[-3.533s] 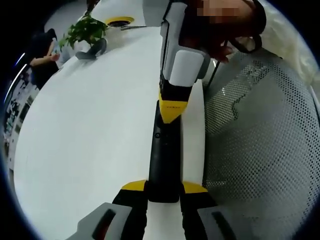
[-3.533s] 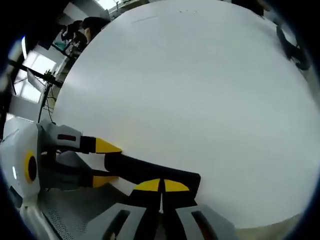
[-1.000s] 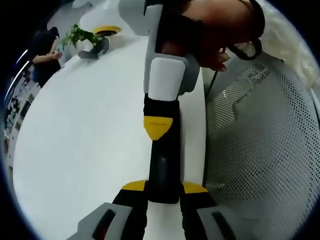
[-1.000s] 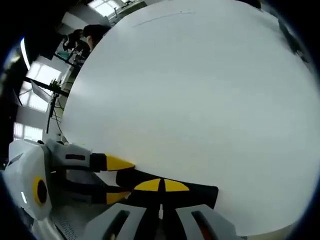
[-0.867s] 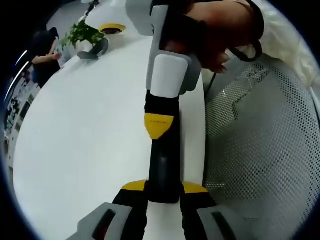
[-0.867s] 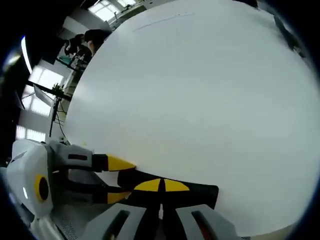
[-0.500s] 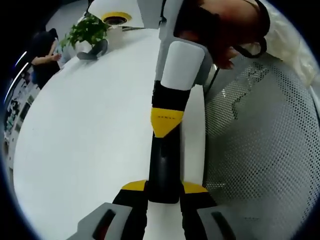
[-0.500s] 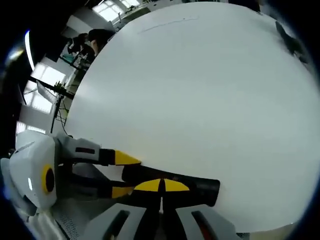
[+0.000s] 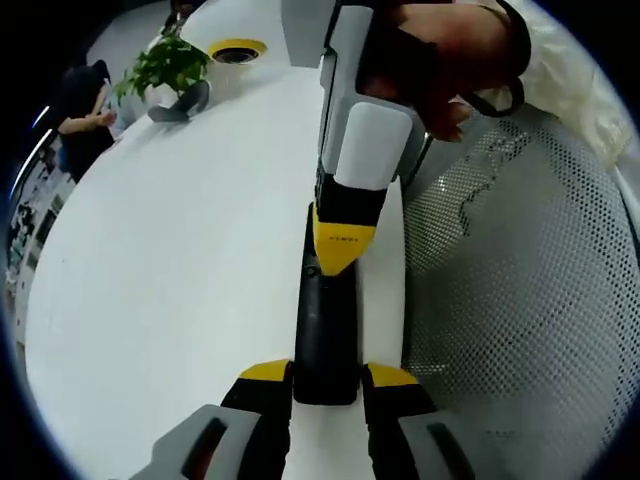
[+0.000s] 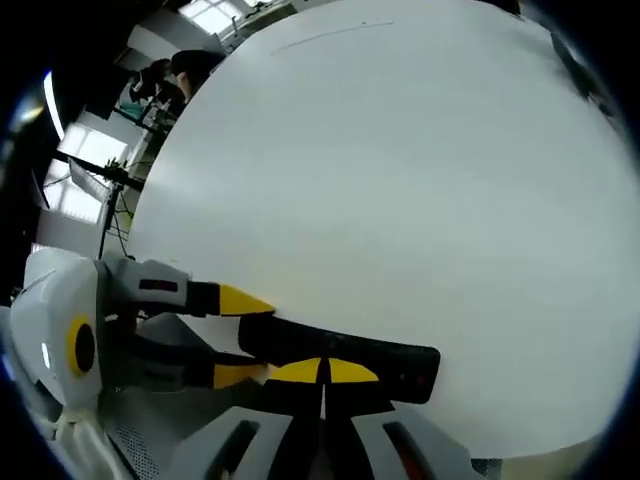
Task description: Press the specified remote control buttons in sequence, fully releasing each button before pressing the next.
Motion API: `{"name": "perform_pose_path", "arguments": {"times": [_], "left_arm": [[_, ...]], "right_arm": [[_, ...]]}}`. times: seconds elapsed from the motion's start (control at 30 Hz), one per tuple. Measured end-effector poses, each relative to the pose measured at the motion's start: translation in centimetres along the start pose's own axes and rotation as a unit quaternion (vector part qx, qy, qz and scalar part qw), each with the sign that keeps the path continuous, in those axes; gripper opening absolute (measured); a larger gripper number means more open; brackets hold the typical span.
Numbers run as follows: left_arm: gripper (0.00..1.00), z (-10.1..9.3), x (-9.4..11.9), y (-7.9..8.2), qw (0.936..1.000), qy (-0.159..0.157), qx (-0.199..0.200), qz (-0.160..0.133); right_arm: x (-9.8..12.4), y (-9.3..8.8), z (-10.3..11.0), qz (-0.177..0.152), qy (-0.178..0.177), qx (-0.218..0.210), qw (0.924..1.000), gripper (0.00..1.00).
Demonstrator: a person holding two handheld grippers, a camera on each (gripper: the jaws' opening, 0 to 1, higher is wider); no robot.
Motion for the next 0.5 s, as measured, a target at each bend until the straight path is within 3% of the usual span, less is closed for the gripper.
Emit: {"name": "perform_pose_path", "arguments": {"times": [0.5], "left_arm": [[0.24, 0.24, -0.05, 0.06, 1.0000, 0.007, 0.000, -0.003]], "right_arm": [[-0.21, 0.28, 0.53, 0.027, -0.046, 0.038, 0.9979, 0.00]]}}
Point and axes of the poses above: the point that each gripper's makers call its tool centre point, and the gripper's own axes: x roughly backward along the fingers, z roughly to its left, y roughly out of its top, the point moved 5 cm from there along x, roughly backward along the fingers, and after that the axes turned 15 degrees about x, right-handed, at the moved point
